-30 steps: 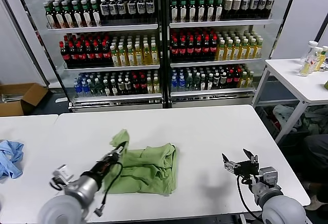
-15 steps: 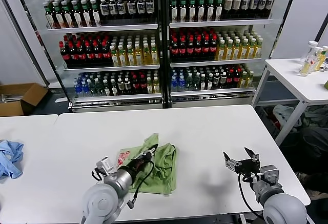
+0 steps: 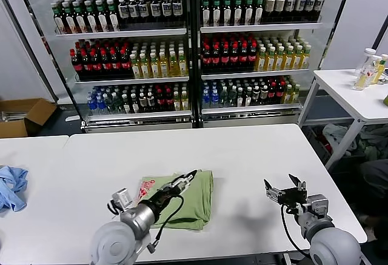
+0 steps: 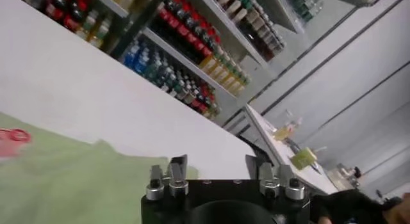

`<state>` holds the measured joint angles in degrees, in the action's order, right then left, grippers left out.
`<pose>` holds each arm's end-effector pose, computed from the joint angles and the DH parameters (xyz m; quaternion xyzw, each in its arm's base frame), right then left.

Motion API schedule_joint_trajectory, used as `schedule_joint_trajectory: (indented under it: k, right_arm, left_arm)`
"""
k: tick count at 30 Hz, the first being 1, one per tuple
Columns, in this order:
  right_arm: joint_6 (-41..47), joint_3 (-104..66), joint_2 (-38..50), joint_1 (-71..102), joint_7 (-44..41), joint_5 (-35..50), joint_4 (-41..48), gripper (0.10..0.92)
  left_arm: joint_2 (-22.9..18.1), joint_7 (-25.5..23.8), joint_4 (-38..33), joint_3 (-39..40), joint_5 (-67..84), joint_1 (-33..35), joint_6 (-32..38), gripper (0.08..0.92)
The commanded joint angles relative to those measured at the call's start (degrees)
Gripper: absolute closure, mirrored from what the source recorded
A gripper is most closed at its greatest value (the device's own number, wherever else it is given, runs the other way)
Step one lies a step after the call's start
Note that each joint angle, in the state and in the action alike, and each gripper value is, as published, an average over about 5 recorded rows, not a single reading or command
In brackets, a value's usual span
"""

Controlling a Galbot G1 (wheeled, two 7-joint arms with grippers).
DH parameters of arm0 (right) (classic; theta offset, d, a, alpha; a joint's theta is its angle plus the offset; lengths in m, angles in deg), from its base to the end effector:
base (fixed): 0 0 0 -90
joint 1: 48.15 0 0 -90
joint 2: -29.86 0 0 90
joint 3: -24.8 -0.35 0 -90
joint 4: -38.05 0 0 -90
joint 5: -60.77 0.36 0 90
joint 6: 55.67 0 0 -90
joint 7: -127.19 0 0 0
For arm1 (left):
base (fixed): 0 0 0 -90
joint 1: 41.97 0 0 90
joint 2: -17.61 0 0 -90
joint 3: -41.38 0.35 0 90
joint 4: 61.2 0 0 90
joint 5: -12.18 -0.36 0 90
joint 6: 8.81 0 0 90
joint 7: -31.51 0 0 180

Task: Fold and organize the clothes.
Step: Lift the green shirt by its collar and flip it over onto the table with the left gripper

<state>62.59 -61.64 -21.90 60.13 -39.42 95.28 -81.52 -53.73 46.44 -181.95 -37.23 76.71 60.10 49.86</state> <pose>0.2505 -0.0914 -0.2380 0.0594 -0.9753 0.0629 0.2035 0.2596 -0.0048 -0.2363 -0.1953 -0.8939 0.3225 0.2426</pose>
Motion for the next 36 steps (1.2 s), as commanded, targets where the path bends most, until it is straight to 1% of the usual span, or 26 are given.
schedule_joint_trajectory:
  k: [1,4,7,11,14,23,24,27,36]
  right_arm:
    - [0.1,0.2,-0.3,-0.2,0.1,-0.1,0.1,0.203]
    - [0.1,0.2,-0.5,-0.2,0.1,-0.2,0.1,0.202]
    - [0.1,0.2,-0.7,0.1,0.1,-0.3,0.0,0.203]
    - [0.2,-0.1,-0.6,0.5,0.2,-0.4,-0.3,0.203]
    - [0.2,-0.5,-0.5,0.8,0.2,-0.4,-0.6,0.202]
    - [0.3,-1.2,-0.8,1.8,0.2,-0.7,-1.3,0.202]
    - [0.3,-1.3,-0.8,1.9,0.2,-0.8,-1.4,0.202]
    - [0.3,-1.4,-1.0,2.1,0.3,-0.9,-1.5,0.203]
    - [0.5,-1.4,-1.2,2.2,0.4,-1.0,-1.6,0.203]
  left_arm:
    - [5.4,0.4,4.6,-8.8,-20.7,6.3,2.6,0.294]
    - [6.2,0.4,8.8,-8.6,-23.9,6.3,3.0,0.219]
    - [6.2,0.5,11.0,-8.3,-24.7,6.1,3.0,0.184]
    - [5.7,-0.4,12.1,-7.5,-23.3,5.5,2.2,0.178]
    - [5.2,-1.4,12.5,-7.3,-19.6,4.4,0.8,0.177]
    - [3.6,-4.3,9.9,-7.5,-4.4,3.6,-0.8,0.178]
    - [3.4,-4.5,9.7,-7.5,-3.2,3.6,-0.8,0.186]
    - [3.0,-4.8,10.1,-7.7,-0.9,3.4,-0.3,0.243]
    - [2.0,-5.1,13.2,-9.8,5.1,2.7,0.6,0.502]
